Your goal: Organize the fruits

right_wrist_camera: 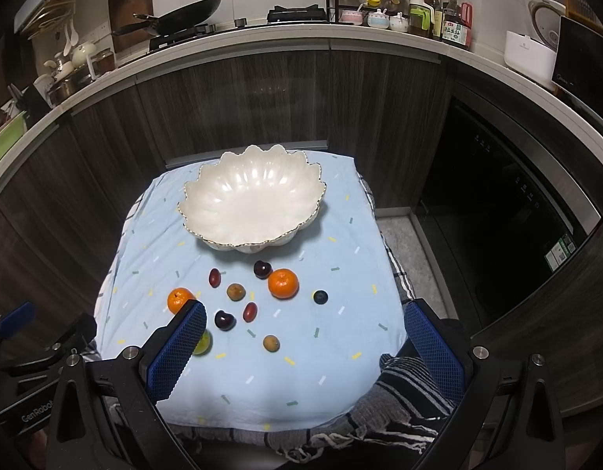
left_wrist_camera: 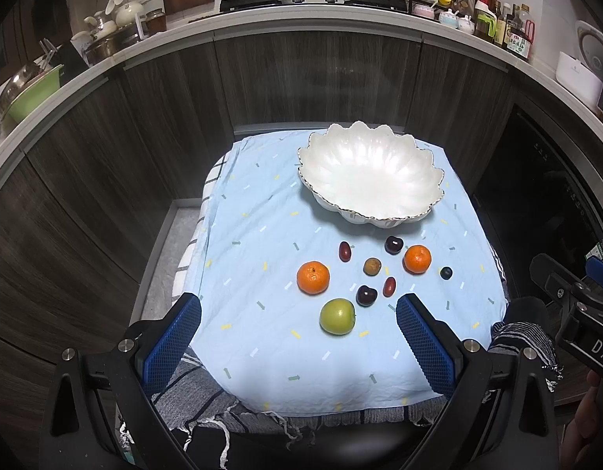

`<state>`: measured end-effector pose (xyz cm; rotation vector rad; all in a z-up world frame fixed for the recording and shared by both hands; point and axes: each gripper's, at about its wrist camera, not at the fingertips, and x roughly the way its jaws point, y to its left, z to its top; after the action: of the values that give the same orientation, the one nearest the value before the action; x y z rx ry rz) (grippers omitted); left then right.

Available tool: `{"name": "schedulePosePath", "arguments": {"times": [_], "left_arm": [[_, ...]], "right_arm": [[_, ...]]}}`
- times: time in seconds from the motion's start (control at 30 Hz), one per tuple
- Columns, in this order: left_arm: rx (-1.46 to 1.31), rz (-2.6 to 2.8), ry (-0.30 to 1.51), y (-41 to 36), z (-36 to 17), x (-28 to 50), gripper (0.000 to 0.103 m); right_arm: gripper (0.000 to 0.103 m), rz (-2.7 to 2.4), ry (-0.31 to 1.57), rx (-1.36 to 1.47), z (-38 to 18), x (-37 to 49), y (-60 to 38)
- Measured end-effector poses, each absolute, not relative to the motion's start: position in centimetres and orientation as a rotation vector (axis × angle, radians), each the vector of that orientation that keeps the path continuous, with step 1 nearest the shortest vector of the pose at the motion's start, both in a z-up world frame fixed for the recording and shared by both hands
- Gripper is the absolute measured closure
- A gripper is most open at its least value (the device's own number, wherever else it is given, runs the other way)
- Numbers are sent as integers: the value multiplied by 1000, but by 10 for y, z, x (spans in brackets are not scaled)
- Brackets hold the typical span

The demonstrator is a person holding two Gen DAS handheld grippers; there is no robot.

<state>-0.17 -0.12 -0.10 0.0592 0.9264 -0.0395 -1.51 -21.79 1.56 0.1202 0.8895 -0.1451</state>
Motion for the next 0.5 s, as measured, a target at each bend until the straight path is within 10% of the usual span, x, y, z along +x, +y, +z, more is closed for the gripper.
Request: {"name": "schedulePosePath", "arguments": {"times": [0.5], "left_arm": [[61, -38, 926, 1, -3, -2, 1]], "right_arm": [[0, -148, 888, 124, 15, -15, -219]]}}
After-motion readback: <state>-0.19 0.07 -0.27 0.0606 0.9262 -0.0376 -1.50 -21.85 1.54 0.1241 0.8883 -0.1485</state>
